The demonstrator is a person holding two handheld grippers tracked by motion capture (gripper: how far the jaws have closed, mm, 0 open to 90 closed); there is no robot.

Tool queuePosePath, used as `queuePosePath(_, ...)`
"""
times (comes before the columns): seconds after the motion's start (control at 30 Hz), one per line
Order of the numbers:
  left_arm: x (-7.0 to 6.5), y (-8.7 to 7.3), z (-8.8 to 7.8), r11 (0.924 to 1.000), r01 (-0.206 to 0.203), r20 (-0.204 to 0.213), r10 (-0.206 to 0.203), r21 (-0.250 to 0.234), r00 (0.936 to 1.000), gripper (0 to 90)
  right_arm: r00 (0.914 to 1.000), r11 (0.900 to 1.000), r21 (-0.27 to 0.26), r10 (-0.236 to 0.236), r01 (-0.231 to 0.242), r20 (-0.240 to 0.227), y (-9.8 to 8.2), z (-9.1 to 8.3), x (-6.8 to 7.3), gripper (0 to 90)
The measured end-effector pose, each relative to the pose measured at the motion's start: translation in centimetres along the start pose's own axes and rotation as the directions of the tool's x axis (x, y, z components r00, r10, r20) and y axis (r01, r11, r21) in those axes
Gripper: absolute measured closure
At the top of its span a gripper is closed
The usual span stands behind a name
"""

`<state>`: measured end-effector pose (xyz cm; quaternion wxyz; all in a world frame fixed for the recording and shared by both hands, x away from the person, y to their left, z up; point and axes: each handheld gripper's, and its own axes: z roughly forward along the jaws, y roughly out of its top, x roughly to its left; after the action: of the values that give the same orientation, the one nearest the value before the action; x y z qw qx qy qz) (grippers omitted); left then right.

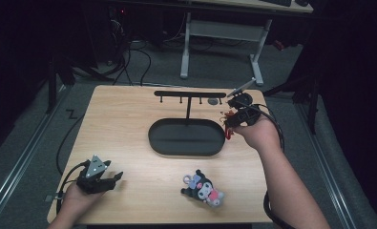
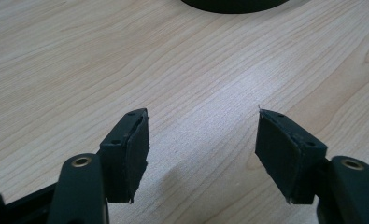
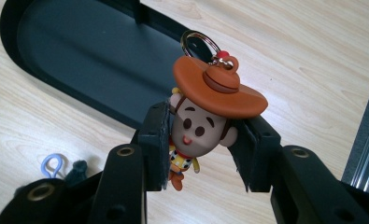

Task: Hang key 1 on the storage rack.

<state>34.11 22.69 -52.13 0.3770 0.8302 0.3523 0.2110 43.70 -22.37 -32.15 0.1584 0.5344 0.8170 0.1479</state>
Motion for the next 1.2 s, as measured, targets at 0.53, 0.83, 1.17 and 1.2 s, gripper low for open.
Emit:
queuePosePath(0.53,0.1,-0.1,-0.1,1.0,0.0,0.003,0.0,0.002,1.0,35.3,0.9998,1.0,-0.015,0.01,-0.01,0.015,1.8,0.4,-0.3,59.9)
queuePosePath(0.83,0.1,-0.1,-0.1,1.0,0.005,0.002,-0.005,-0.001,1.0,35.3,0.9993,0.999,-0.023,0.031,-0.03,0.02,2.8,0.9,-0.7,59.9)
queuePosePath(1.17,0.2,-0.2,-0.1,0.9999,0.003,0.003,-0.003,0.01,1.0,35.3,0.9985,0.998,-0.039,0.05,-0.049,0.023,3.5,1.5,-1.1,59.9)
queuePosePath(1.2,0.2,-0.2,0.0,1.0,0.002,0.002,-0.002,0.008,1.0,35.3,0.9985,0.998,-0.038,0.05,-0.049,0.023,3.6,1.5,-1.1,59.9)
